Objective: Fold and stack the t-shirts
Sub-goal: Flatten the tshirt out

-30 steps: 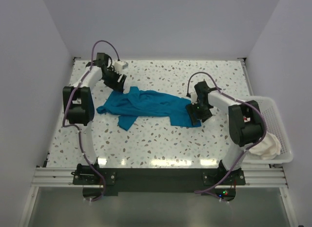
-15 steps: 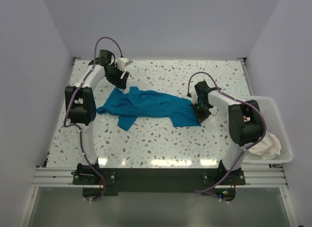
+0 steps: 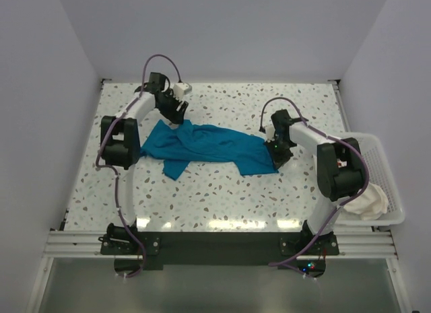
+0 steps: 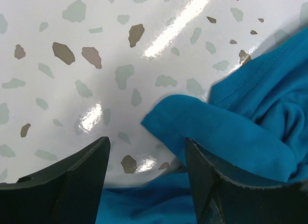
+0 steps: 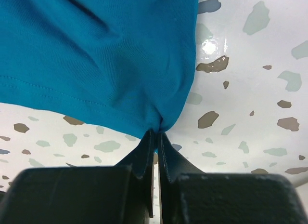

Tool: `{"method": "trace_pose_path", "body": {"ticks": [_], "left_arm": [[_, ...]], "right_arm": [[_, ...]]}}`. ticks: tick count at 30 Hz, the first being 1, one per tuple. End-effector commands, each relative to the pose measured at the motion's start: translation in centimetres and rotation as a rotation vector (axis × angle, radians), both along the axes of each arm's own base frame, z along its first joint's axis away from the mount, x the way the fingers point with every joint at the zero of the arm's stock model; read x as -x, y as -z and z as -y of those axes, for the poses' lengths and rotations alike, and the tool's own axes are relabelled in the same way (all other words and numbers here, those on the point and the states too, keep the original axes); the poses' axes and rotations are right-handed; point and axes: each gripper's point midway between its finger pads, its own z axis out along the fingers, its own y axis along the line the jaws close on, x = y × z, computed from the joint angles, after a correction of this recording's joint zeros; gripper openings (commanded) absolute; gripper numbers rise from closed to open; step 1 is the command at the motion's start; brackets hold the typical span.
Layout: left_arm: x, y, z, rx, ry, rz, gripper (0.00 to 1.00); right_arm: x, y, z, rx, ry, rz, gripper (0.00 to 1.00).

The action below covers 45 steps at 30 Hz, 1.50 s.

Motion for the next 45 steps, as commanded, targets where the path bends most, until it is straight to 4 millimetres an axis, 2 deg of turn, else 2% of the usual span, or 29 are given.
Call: {"method": "trace_pose_path", "body": {"ticks": [1,4,8,11,14,15,18,19,20,21,22,23,24,26,27,28,29,30,31,34,35,36,37,39,40,41,43,44,45], "left_arm": [[-0.5,0.0,1.1,-0.018,0.047,0.047,0.68],[-0.1,1.7,0.9,-0.058,0.050,0.026,0.65],[1.4,3.9,1.8,-0.115,0.105,0.005,0.59],[2.9,5.8,1.9,-0.208,0.142,-0.017,0.49],[3.6,6.9,1.3,-0.238,0.147,-0.033,0.33],[3.5,7.0,1.2,-0.235,0.143,-0.038,0.23],[1.5,5.6,0.1,-0.181,0.087,-0.029,0.03],[-0.6,3.2,0.1,-0.139,0.049,0.016,0.00],[-2.0,2.3,-1.3,-0.124,0.006,0.033,0.00],[-3.3,0.8,-1.8,-0.107,-0.018,0.065,0.00],[-5.8,-2.7,-2.2,-0.086,-0.047,0.154,0.00],[-7.0,-4.8,-3.3,-0.062,-0.087,0.196,0.00],[-7.9,-6.7,-3.8,-0.044,-0.101,0.240,0.00],[-9.4,-12.2,-4.5,-0.006,-0.120,0.368,0.00],[-9.5,-13.7,-4.7,0.001,-0.122,0.403,0.00],[-9.9,-14.9,-4.9,0.008,-0.128,0.447,0.00],[-9.7,-17.6,-5.4,0.014,-0.142,0.502,0.00],[-9.6,-18.8,-5.6,0.021,-0.150,0.529,0.00],[-9.7,-20.0,-5.9,0.043,-0.169,0.559,0.00],[-8.8,-25.9,-7.1,0.103,-0.241,0.647,0.00],[-8.6,-26.9,-9.0,0.113,-0.280,0.660,0.00],[-8.3,-28.3,-9.5,0.132,-0.298,0.681,0.00],[-7.3,-30.2,-10.5,0.154,-0.340,0.702,0.00],[-6.3,-32.6,-11.5,0.171,-0.380,0.744,0.00],[-5.7,-33.1,-12.0,0.190,-0.410,0.742,0.00],[-4.5,-35.3,-13.0,0.195,-0.441,0.780,0.00],[-3.4,-37.1,-14.3,0.220,-0.494,0.807,0.00],[-2.2,-39.2,-14.5,0.233,-0.503,0.842,0.00],[-1.6,-40.1,-14.6,0.246,-0.508,0.856,0.00]], "right_arm": [[-0.8,-0.7,-0.2,-0.027,-0.015,0.001,0.00],[-0.9,-0.7,-0.5,-0.039,-0.024,-0.010,0.00],[-1.0,-0.9,-0.7,-0.073,-0.030,-0.031,0.00],[-1.2,-1.2,-0.6,-0.112,-0.023,-0.045,0.00],[-1.6,-1.4,0.0,-0.128,-0.012,-0.045,0.00],[-1.7,-1.4,0.1,-0.141,-0.012,-0.045,0.00],[-2.8,-2.2,-0.1,-0.162,-0.017,-0.019,0.00],[-3.6,-2.8,-0.2,-0.165,-0.019,0.007,0.00],[-4.3,-3.2,0.0,-0.167,-0.016,0.031,0.00],[-5.0,-3.6,0.3,-0.170,-0.007,0.049,0.00],[-6.5,-4.7,0.5,-0.176,0.002,0.093,0.00],[-7.4,-5.1,1.0,-0.180,0.022,0.112,0.00],[-8.3,-5.7,1.3,-0.182,0.033,0.137,0.00],[-10.9,-8.0,2.0,-0.195,0.064,0.214,0.00],[-11.7,-8.5,2.1,-0.204,0.072,0.233,0.00],[-13.2,-10.2,2.2,-0.217,0.075,0.285,0.00],[-13.9,-10.9,2.4,-0.223,0.091,0.306,0.00],[-14.7,-11.7,2.5,-0.229,0.098,0.330,0.00],[-15.9,-13.5,2.5,-0.242,0.099,0.381,0.00],[-17.9,-17.6,3.1,-0.274,0.125,0.496,0.00],[-18.2,-18.5,3.1,-0.281,0.127,0.522,0.00],[-18.6,-20.1,3.0,-0.289,0.127,0.564,0.00],[-19.0,-21.6,4.6,-0.291,0.170,0.613,0.00],[-19.4,-24.4,5.1,-0.309,0.181,0.685,0.00],[-19.4,-25.8,5.4,-0.317,0.186,0.716,0.00],[-19.6,-26.9,5.9,-0.328,0.206,0.743,0.00],[-20.0,-30.3,6.1,-0.353,0.214,0.825,0.00],[-20.3,-31.7,6.4,-0.368,0.234,0.861,0.00],[-20.3,-34.1,6.4,-0.383,0.227,0.916,0.00]]}}
